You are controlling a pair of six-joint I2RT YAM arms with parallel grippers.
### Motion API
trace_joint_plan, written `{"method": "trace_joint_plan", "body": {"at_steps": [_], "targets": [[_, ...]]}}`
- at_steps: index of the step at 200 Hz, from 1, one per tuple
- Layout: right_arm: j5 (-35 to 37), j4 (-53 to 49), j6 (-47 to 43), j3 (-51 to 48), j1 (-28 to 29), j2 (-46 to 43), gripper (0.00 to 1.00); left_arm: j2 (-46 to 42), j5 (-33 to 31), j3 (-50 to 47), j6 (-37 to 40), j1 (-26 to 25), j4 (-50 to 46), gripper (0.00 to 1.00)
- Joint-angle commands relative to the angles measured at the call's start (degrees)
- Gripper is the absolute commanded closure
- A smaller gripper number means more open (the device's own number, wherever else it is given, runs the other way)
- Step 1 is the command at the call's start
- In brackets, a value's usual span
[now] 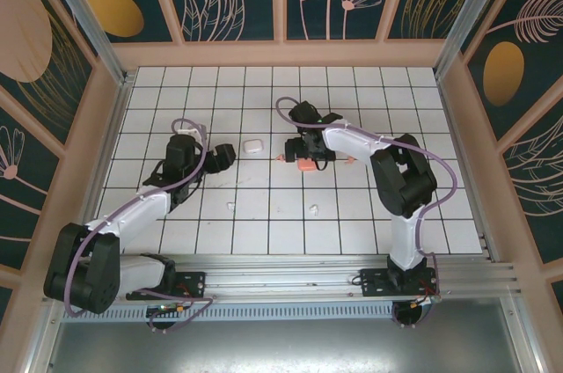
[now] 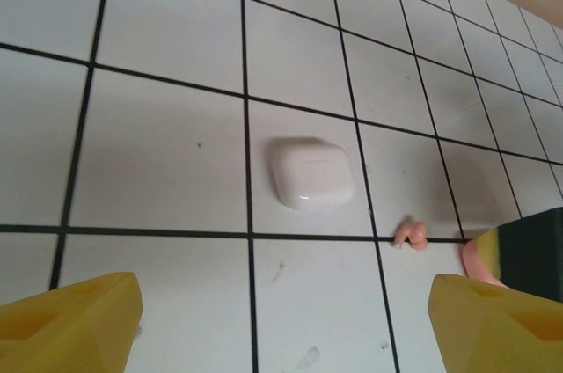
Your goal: Insert the wireless bluetooth earbuds into the charging case
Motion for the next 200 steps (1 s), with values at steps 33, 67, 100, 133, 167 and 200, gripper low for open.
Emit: {"method": "trace_joint_plan", "body": {"at_steps": [33, 67, 100, 133, 167, 200], "targets": [[-0.1, -0.8, 0.7, -2.2, 0.2, 1.2, 0.08, -0.4, -0.7, -2.8, -4.3, -3.8, 4.8, 0.15], [-1.2, 1.0, 0.6, -2.0, 0.2, 3.0, 0.12, 2.1, -0.4, -1.6, -4.7, -4.6, 5.2, 0.15], [-2.4, 2.0, 0.7, -2.2, -0.1, 4.1, 0.22, 3.0, 0.1, -0.7, -4.9, -4.9, 5.3, 0.15], [-2.8, 2.1, 1.0, -2.8, 0.0, 3.8, 0.36, 2.1, 0.8, -0.7, -4.3, -4.9, 5.6, 0.15], [-3.9, 2.7, 2.7, -3.4, -0.9, 0.0, 0.43, -0.9, 4.3, -3.2, -1.6, -4.9, 12.2, 0.16], [-9.9, 5.2, 6.0, -3.9, -2.9, -7.2, 0.44, -3.4, 6.1, -3.6, 4.2, -7.2, 19.9, 0.15]]}}
